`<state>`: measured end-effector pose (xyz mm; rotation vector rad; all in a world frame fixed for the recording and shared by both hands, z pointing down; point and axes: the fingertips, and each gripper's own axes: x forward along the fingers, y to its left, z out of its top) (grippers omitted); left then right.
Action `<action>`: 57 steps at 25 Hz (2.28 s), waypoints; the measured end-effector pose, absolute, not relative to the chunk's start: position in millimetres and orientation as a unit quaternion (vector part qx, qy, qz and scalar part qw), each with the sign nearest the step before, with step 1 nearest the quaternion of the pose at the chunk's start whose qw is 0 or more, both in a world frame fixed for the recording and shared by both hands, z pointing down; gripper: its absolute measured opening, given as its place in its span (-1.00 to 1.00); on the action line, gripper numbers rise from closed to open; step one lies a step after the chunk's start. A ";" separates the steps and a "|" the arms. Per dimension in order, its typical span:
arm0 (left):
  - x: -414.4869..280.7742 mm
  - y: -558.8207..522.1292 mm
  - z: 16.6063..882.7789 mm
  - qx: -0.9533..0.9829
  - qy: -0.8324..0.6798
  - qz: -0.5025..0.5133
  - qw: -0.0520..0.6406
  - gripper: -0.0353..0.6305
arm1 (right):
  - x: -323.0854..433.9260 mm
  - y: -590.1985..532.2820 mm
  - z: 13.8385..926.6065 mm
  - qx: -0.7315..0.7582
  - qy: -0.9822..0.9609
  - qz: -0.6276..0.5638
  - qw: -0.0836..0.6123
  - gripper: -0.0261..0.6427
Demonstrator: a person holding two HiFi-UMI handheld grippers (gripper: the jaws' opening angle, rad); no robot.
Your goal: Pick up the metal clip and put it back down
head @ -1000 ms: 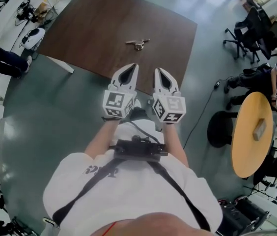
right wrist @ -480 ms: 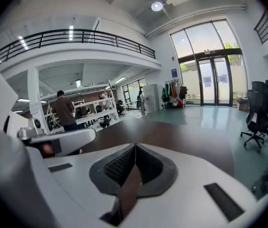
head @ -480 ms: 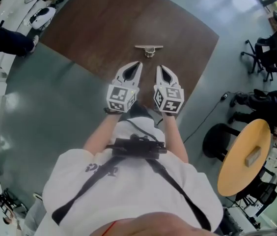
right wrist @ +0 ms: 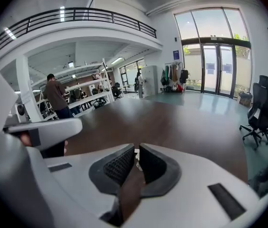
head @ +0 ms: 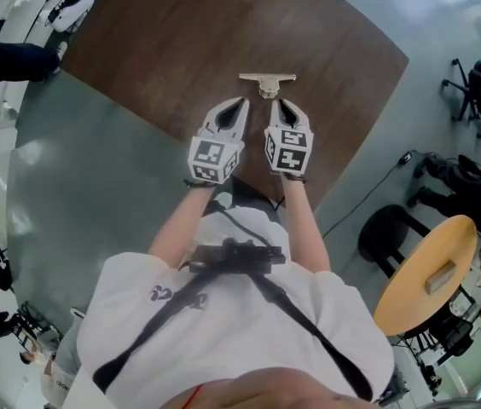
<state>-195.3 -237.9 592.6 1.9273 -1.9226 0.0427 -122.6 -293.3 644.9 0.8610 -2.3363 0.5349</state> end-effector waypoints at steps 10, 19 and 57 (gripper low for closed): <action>-228.0 -269.3 648.6 0.677 -0.696 0.035 0.235 -0.86 | -149.1 -331.3 714.5 0.317 -0.857 0.220 0.341 -0.53; -246.1 -278.1 667.5 0.668 -0.699 0.032 0.251 -0.86 | -169.7 -336.3 770.0 0.311 -0.836 0.243 0.380 0.05; -199.1 -221.8 597.8 0.668 -0.712 0.002 0.215 -0.86 | -106.8 -303.4 638.7 0.407 -0.857 0.218 0.230 -0.02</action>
